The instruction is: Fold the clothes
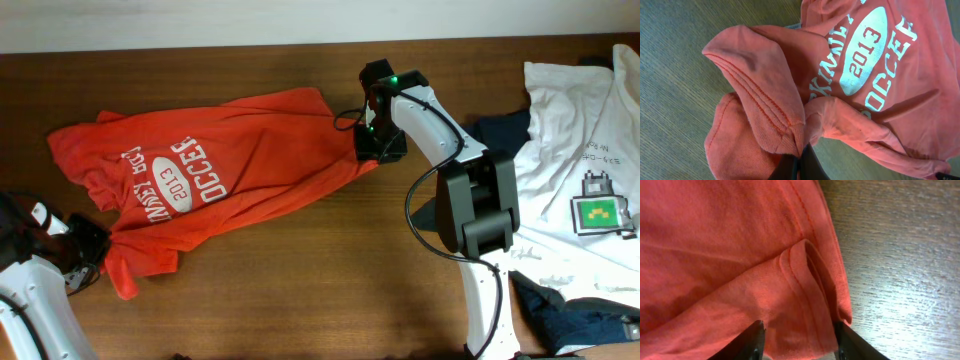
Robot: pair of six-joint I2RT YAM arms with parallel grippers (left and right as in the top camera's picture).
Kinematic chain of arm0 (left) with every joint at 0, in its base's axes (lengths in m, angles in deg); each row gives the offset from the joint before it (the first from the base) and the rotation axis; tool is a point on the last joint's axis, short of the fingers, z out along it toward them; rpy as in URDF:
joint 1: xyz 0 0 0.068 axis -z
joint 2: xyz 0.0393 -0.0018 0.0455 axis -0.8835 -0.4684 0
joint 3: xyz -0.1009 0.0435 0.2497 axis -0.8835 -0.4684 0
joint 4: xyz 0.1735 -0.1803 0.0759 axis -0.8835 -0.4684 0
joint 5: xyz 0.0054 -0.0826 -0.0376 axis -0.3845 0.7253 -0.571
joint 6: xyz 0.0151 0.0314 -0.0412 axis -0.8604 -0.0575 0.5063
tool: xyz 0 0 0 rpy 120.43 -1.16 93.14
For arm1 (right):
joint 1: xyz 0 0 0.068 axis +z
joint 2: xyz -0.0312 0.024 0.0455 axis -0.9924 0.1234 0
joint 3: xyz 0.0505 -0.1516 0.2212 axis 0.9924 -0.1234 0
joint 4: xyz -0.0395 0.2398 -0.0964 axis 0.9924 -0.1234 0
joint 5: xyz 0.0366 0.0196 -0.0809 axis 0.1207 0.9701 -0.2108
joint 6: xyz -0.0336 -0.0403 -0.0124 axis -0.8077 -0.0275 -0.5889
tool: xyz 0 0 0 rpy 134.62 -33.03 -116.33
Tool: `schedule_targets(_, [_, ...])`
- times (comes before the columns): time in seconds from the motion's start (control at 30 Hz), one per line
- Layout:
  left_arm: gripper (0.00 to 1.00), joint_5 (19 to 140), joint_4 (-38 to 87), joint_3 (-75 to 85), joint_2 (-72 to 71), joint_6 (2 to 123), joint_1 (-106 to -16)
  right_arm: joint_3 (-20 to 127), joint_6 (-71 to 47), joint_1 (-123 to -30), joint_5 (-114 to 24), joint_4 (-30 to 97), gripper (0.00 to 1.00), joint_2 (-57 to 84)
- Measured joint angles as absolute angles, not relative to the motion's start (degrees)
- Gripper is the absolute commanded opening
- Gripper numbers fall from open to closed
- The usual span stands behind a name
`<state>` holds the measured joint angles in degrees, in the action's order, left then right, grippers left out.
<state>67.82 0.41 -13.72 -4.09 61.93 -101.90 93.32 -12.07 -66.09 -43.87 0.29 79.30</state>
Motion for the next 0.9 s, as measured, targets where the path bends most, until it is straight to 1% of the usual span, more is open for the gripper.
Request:
schedule_targets(0.07, [0.0, 67.82, 0.43, -13.7, -4.09, 61.93, -101.9, 93.35, -12.05, -66.09, -43.87, 0.29, 0.39, 79.33])
schedule_targets(0.17, [0.0, 67.82, 0.41, -13.7, -4.09, 61.93, -101.9, 93.32, -12.03, -66.09, -43.87, 0.25, 0.34, 79.33])
schedule_targets(0.23, [0.0, 67.82, 0.43, -13.7, -4.09, 61.93, -101.9, 93.35, -12.0, -66.09, -43.9, 0.23, 0.28, 79.33])
schedule_targets(0.27, [0.0, 67.82, 0.43, -13.72, -4.09, 61.93, -101.9, 93.35, -12.05, -66.09, -43.94, 0.23, 0.23, 79.33])
schedule_targets(0.5, [0.0, 67.82, 0.74, -13.7, -4.09, 62.08, -101.9, 93.43, -12.07, -67.49, -44.07, -1.65, 0.23, 79.33])
schedule_targets(0.53, [0.0, 67.82, 0.82, -13.72, -4.09, 62.08, -101.9, 94.44, -12.07, -67.49, -44.07, -2.75, 0.16, 79.33])
schedule_targets(0.57, [0.0, 67.82, 0.87, -13.7, -4.09, 62.08, -101.9, 95.34, -12.05, -67.49, -44.07, -2.81, 0.12, 79.33])
schedule_targets(0.6, [0.0, 67.82, 0.87, -13.7, -4.09, 62.08, -101.9, 96.19, -11.85, -67.49, -44.05, -2.99, 0.04, 79.33])
schedule_targets(0.77, [0.0, 67.82, 0.87, -13.72, -4.09, 62.08, -101.9, 96.76, -12.05, -67.49, -44.05, -5.63, 0.04, 79.33])
schedule_targets(0.9, [0.0, 68.04, 3.51, -13.7, -4.09, 61.97, -100.44, 102.64, -12.24, -67.49, -46.87, -14.9, 0.04, 78.95])
